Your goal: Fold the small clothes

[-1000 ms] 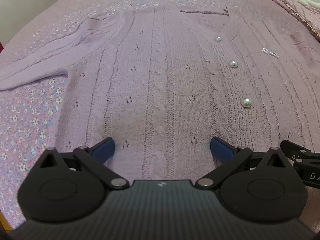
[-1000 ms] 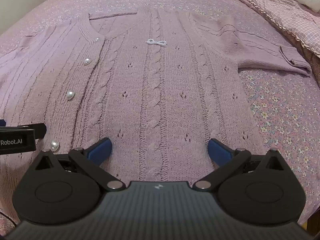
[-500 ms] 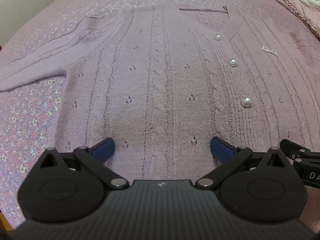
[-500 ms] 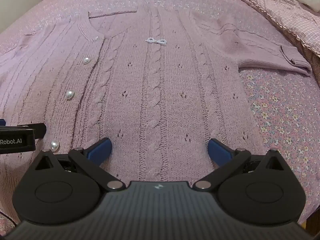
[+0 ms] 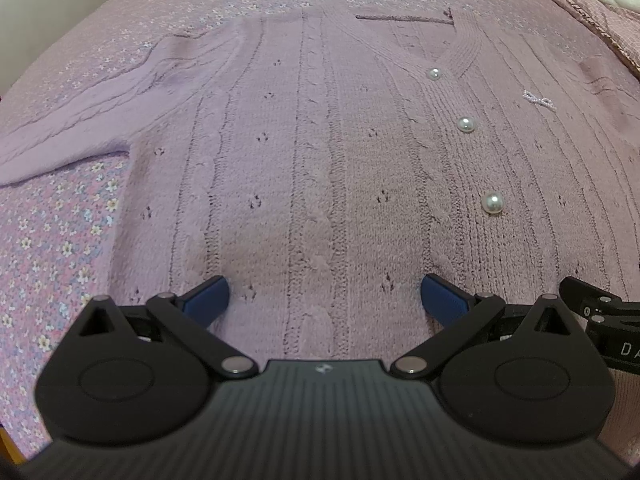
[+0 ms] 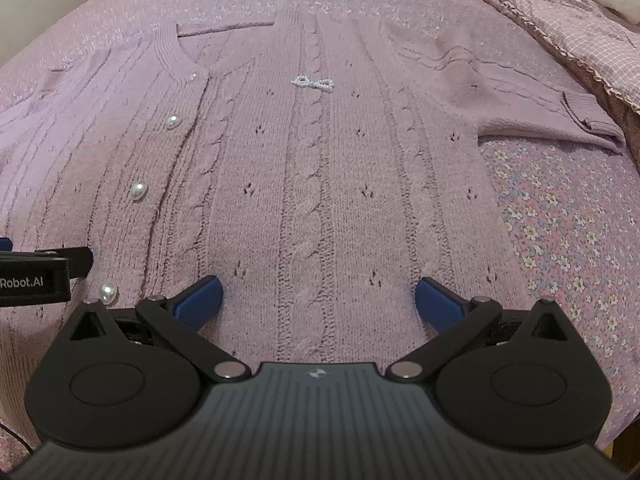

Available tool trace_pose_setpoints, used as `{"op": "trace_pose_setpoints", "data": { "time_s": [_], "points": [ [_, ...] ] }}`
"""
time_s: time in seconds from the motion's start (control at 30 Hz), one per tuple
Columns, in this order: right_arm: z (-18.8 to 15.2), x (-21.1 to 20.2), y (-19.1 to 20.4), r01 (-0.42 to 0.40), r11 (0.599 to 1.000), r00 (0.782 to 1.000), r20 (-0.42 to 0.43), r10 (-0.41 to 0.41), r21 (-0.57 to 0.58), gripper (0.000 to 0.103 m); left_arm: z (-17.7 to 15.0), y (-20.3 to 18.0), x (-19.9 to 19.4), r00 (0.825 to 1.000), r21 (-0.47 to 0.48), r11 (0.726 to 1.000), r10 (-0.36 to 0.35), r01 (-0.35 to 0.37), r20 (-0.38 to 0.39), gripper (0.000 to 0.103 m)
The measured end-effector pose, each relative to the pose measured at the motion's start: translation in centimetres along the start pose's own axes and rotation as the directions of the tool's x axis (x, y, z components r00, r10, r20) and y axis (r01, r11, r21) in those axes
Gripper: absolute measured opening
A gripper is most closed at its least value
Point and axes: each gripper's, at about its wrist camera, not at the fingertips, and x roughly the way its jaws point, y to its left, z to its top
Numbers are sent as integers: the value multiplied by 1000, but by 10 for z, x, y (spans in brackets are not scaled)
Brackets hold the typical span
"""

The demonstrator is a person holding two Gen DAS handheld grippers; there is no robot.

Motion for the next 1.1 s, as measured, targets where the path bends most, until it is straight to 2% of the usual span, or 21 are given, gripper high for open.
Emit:
{"op": "trace_pose_setpoints", "data": {
  "time_s": [0.17, 0.3, 0.6, 0.77, 0.93, 1.1],
  "points": [
    [-7, -2, 0, -5, 1000, 999, 39, 5, -1, 103, -2, -1, 2, 1000, -5, 1000, -1, 1, -6, 103],
    [-5, -2, -3, -19, 1000, 999, 32, 19, -5, 103, -1, -1, 3, 1000, -10, 1000, -1, 0, -9, 103],
    [10, -7, -10, -89, 994, 991, -107, 82, -62, 103, 2, -2, 3, 1000, -8, 1000, 1, -2, -21, 103],
    [23, -12, -19, -151, 985, 979, -149, 137, -84, 103, 6, -1, 4, 999, -5, 1000, -4, 3, -47, 103],
    [39, -24, -44, -151, 979, 983, -125, 134, -140, 103, 11, 0, 7, 998, -4, 1000, -5, 5, -70, 103],
    [68, -32, -102, -95, 988, 992, -95, 84, -121, 103, 11, -2, 8, 998, 1, 1000, 2, -2, -67, 103]
  ]
}}
